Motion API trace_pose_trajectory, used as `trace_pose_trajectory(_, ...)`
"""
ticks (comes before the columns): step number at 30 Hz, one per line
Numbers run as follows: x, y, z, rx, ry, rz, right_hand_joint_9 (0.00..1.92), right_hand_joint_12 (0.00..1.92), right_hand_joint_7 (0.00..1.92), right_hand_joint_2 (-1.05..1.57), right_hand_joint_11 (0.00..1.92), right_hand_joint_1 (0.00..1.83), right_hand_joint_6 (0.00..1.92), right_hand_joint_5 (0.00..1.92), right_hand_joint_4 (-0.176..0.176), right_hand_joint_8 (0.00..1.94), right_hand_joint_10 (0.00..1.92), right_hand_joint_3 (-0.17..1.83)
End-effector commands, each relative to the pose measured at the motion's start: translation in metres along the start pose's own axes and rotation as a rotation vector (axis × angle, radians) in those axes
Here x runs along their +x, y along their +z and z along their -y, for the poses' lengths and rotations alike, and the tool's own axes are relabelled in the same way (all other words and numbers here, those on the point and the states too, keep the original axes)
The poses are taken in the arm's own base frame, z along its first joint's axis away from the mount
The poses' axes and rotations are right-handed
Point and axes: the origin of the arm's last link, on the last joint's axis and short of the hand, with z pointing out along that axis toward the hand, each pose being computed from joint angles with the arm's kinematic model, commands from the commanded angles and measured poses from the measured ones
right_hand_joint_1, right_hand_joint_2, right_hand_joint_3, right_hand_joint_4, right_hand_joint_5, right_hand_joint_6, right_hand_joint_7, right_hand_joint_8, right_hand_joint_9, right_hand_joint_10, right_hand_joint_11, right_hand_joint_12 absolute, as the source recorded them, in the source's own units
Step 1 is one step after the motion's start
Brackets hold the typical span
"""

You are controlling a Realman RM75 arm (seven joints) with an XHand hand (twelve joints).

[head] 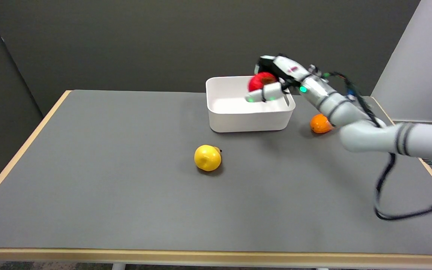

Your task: Place tomato into white box.

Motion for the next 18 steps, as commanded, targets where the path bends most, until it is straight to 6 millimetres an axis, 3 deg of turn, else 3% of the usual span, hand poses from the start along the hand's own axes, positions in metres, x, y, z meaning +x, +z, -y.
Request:
trace_pose_trajectory(1, 0.043, 0.116, 0.100, 0.165, -0.208, -0.073, 0.73, 1.86, 0.57, 1.31, 0.77, 1.12, 1.67, 0.52, -0.176, 1.68, 1.69, 0.12)
trace_pose_trajectory(8, 0.008, 0.116, 0.076, 0.057, -0.295, 0.036, 0.71, 1.87, 0.56, 1.33, 0.71, 1.11, 1.68, 0.51, -0.176, 1.69, 1.71, 0.10)
trace_pose_trajectory(18, 0.003, 0.106, 0.033, -0.073, -0.341, 0.049, 0.71, 1.78, 0.56, 1.32, 0.69, 1.11, 1.68, 0.51, -0.176, 1.69, 1.70, 0.11)
